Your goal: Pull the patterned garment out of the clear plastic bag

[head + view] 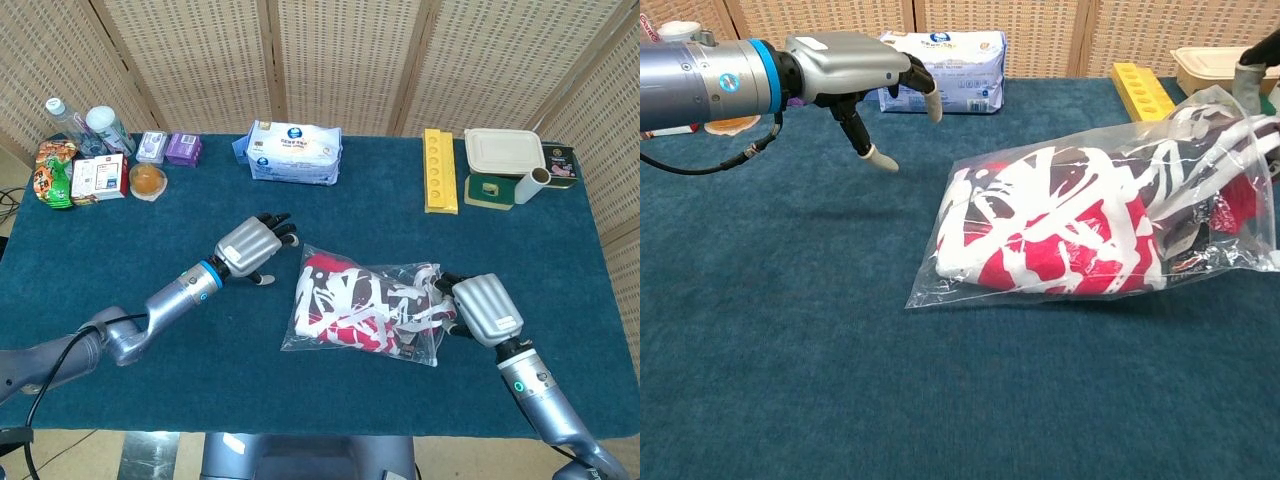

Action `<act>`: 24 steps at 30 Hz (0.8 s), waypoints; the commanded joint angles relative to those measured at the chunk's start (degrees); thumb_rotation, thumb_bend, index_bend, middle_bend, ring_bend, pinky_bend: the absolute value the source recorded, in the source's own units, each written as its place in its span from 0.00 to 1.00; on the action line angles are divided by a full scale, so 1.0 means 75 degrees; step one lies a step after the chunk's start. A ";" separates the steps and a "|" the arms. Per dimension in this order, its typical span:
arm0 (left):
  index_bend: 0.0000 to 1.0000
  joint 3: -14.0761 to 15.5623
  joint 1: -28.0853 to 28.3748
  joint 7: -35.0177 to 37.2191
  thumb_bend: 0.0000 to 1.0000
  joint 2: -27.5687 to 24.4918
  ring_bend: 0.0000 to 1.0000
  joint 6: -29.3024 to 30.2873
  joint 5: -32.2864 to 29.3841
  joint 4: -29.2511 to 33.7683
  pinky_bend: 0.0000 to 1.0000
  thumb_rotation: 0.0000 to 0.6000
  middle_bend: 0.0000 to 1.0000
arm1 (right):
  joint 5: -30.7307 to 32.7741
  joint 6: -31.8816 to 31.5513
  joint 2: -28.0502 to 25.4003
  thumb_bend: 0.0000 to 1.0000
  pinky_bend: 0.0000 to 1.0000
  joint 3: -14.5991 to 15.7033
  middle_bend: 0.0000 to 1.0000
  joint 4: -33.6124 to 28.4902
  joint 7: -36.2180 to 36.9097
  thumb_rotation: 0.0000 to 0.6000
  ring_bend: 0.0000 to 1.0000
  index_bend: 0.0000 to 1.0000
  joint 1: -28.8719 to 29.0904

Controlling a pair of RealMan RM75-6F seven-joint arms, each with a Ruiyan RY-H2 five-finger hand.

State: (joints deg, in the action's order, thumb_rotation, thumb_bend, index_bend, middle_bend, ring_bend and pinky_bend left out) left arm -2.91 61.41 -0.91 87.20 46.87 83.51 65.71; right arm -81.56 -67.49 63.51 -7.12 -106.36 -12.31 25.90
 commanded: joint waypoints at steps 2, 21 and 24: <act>0.28 -0.0149 0.0189 -0.0076 0.21 0.0518 0.10 -0.0364 -0.0176 -0.0692 0.25 1.00 0.19 | -0.0004 0.0002 -0.0028 0.47 0.70 0.0011 0.50 0.0006 0.0036 1.00 0.67 0.66 -0.0008; 0.34 -0.0389 0.0857 0.0490 0.26 0.2363 0.10 -0.1110 -0.0105 -0.3122 0.24 1.00 0.19 | 0.0089 0.0089 -0.0053 0.47 0.70 0.0039 0.50 0.0135 0.0204 1.00 0.67 0.66 -0.0007; 0.38 -0.0376 0.0909 0.0605 0.26 0.2555 0.10 -0.1103 -0.0040 -0.3406 0.25 1.00 0.19 | 0.0092 0.0067 -0.0070 0.47 0.70 0.0045 0.50 0.0127 0.0213 1.00 0.68 0.67 -0.0027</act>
State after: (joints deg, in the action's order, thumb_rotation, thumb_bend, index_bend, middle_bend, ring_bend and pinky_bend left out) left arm -5.75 67.90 3.06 105.64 38.69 82.88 40.99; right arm -80.87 -66.98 63.00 -6.77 -105.40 -10.72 25.71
